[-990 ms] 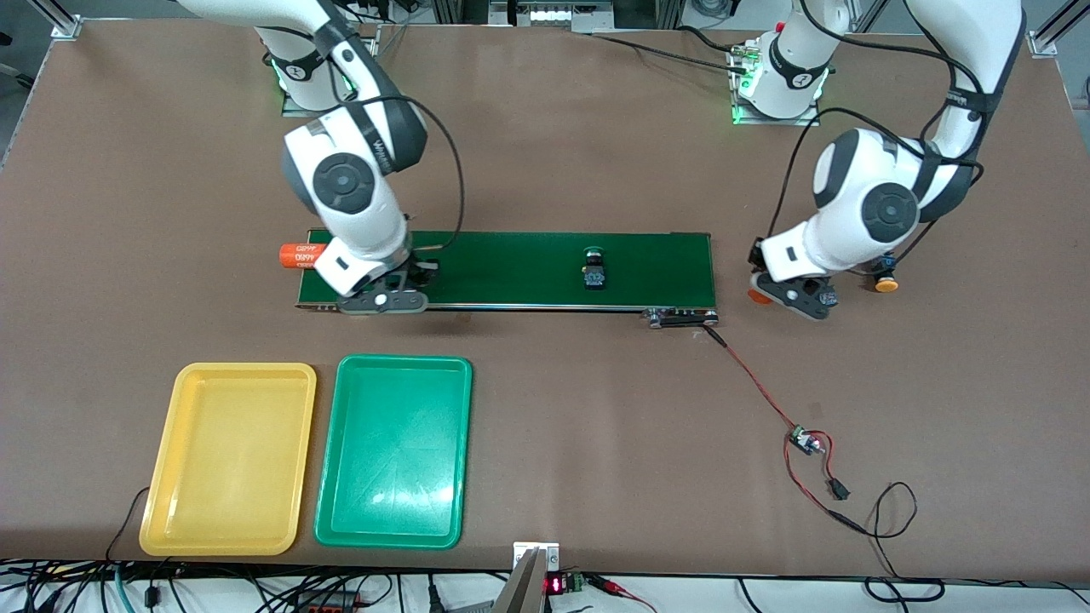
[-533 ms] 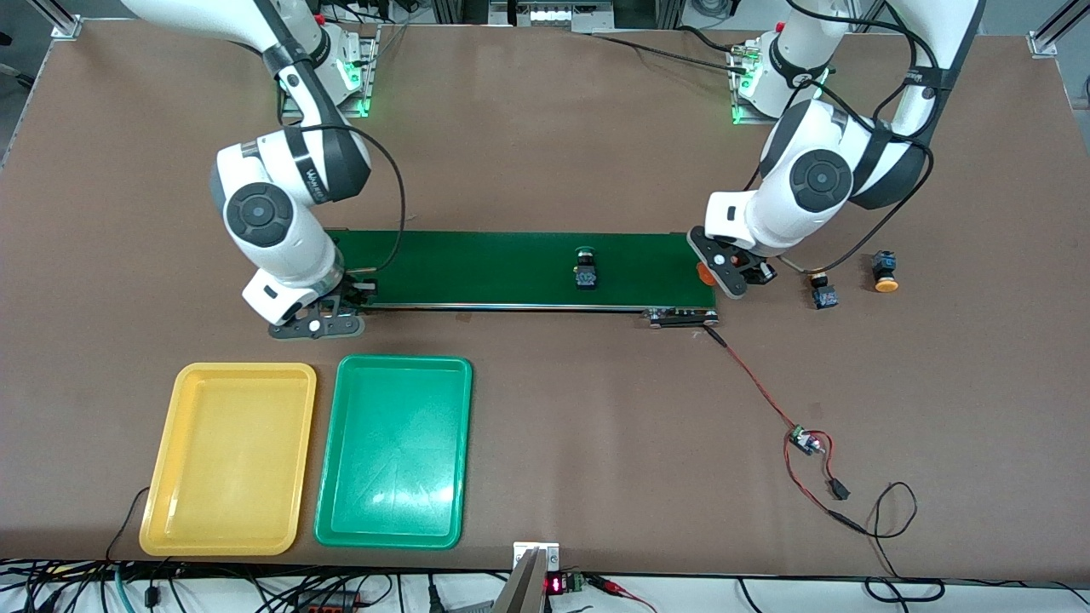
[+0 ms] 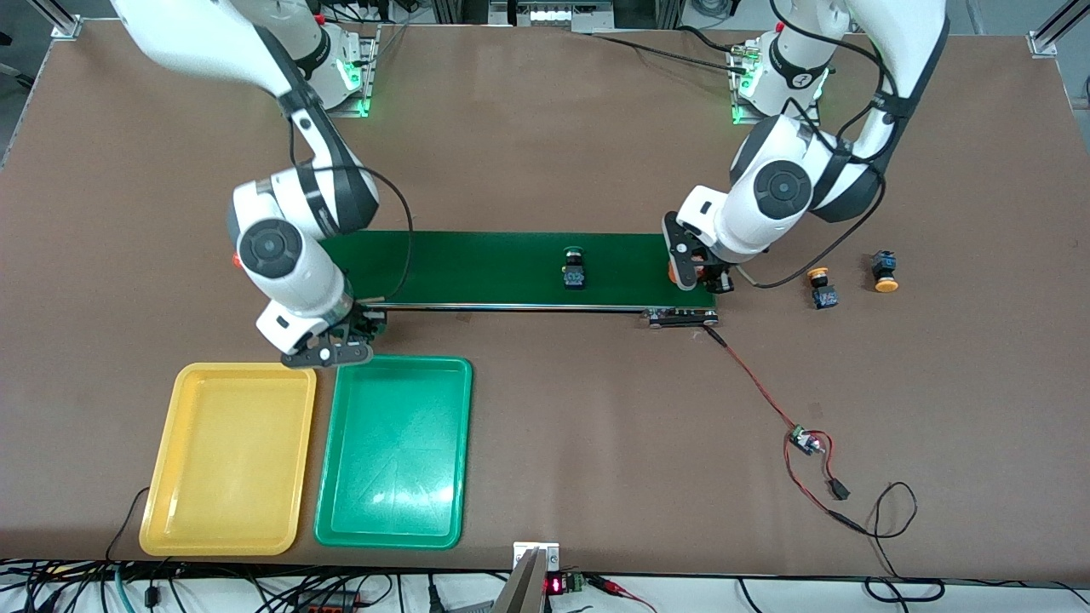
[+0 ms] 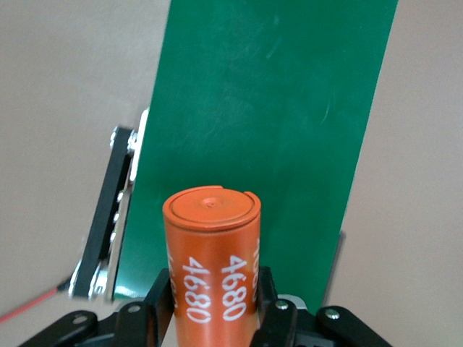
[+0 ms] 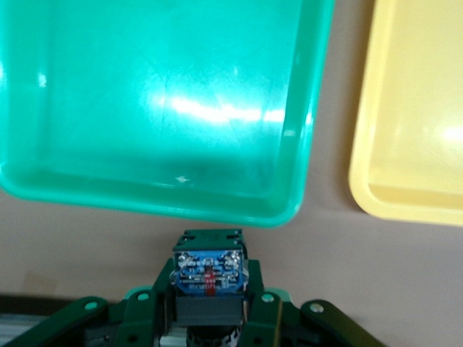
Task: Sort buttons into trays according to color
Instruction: 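Drop the button in the green tray with the right gripper while the left gripper moves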
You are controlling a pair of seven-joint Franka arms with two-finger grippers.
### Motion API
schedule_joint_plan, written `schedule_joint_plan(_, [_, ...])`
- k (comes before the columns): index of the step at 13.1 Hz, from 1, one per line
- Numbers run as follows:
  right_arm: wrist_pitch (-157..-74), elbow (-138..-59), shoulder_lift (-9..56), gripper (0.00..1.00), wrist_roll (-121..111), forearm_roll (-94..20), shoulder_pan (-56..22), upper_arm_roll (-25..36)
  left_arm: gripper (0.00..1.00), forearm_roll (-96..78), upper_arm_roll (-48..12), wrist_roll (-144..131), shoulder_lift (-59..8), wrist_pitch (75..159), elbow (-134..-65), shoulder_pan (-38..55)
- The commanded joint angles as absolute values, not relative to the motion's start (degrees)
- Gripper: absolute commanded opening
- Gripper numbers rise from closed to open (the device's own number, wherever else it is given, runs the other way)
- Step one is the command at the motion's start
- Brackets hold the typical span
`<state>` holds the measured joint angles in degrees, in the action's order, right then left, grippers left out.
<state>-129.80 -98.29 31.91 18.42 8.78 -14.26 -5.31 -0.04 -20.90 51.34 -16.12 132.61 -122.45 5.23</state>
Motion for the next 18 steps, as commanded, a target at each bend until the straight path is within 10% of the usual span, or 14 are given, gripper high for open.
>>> schedule_joint_plan(1, [-129.37, -88.44, 41.11, 0.00, 18.28, 8.62, -14.33, -3.87, 0.00, -0.53, -20.48, 52.74, -16.35, 133.15, -122.25, 7.29])
schedule_joint_plan(7, [-130.08, -78.67, 48.60, 0.00, 18.90, 7.12, -14.33, -3.43, 0.09, 0.09, -20.39, 53.26, -18.63, 135.53, -122.52, 10.63])
schedule_joint_plan(8, [-130.25, -77.53, 50.00, 0.00, 18.90, 7.12, -14.41, -3.43, 0.21, 1.22, -20.48, 53.26, -18.63, 135.53, -122.52, 10.63])
schedule_joint_plan(10, [-132.09, -76.99, 51.85, 0.07, 18.98, 7.21, -14.41, -3.16, 1.00, 1.76, -20.48, 53.26, -18.28, 135.35, -122.78, 10.55])
schedule_joint_plan(15, [-133.51, -77.34, 52.56, 0.90, 18.81, 7.12, -14.59, -3.16, 1.00, 1.32, -20.57, 53.17, -11.88, 134.13, -122.00, 9.41])
schedule_joint_plan(18, [-126.25, -79.62, 46.43, 1.00, 18.54, 6.86, -14.94, -3.69, 1.00, 1.23, -20.48, 53.35, -9.49, 133.33, -120.06, 3.02])
